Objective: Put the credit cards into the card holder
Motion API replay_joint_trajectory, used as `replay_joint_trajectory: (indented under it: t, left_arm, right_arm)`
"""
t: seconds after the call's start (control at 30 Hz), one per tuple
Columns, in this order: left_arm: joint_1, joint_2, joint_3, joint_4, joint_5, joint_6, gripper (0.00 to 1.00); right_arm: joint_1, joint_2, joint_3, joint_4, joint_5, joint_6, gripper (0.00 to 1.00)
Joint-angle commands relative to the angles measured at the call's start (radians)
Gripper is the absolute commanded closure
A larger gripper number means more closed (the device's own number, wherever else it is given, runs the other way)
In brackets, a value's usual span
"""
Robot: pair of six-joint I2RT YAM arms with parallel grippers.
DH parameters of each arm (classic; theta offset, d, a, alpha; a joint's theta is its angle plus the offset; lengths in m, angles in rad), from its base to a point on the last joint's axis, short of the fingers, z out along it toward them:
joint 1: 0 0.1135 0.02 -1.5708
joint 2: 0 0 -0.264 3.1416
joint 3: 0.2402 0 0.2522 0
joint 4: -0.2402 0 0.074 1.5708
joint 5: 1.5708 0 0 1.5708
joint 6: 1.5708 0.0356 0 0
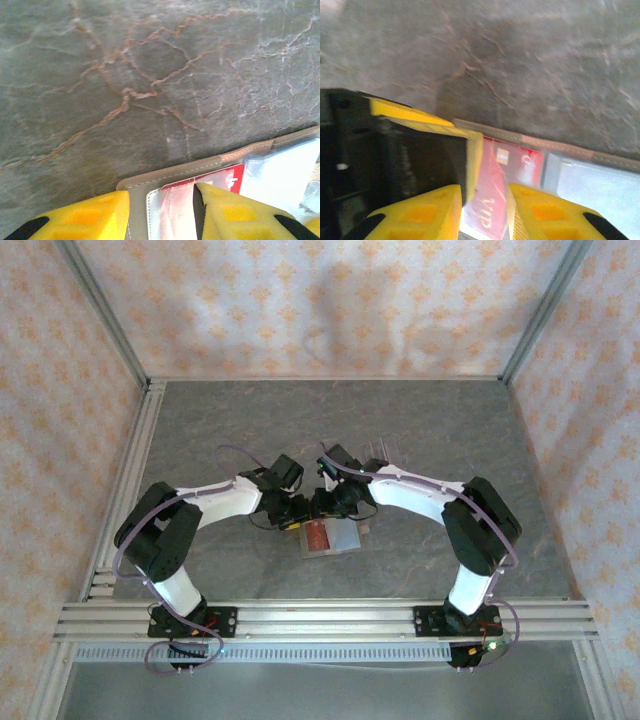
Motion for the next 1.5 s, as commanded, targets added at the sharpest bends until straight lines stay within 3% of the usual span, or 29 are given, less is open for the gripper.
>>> replay_joint_trajectory:
  t: [0.0,0.3,0.43,0.7,0.87,1.47]
  left_arm:
    - [0.03,-0.035,-0.042,0.037,0.085,-0.047,0.59]
    - [0.069,-0.022,-0.093,0.128,0.157,-0.105,0.59]
    - [0.072,-0.062,-0.079,0.048,0.085,-0.065,0.59]
    - [0.08,-0.082,-0.059,-0.009,0.069,-0.011,0.58]
    - [0.078,-0.063,-0.051,-0.006,0.081,0.008,0.58]
    - [0.079,-0.038,-0.048,-0.003,0.082,0.02,0.58]
  right_arm:
    - [0.01,0.013,0.038,0.118,-0.06,0.031,0.69]
    - [0.029,0.055,0.06,0.207,-0.13,0.08,0.69]
    - [0.027,0.023,0.077,0.123,-0.047,0.018,0.69]
    - [-0.067,-0.074,0.013,0.039,0.013,-0.033,0.68]
    - [-0.103,-0.098,-0.017,0.036,0.035,-0.045,0.61]
    - [-0.031,0.038,-0.016,-0.075,0.215,-0.096,0.63]
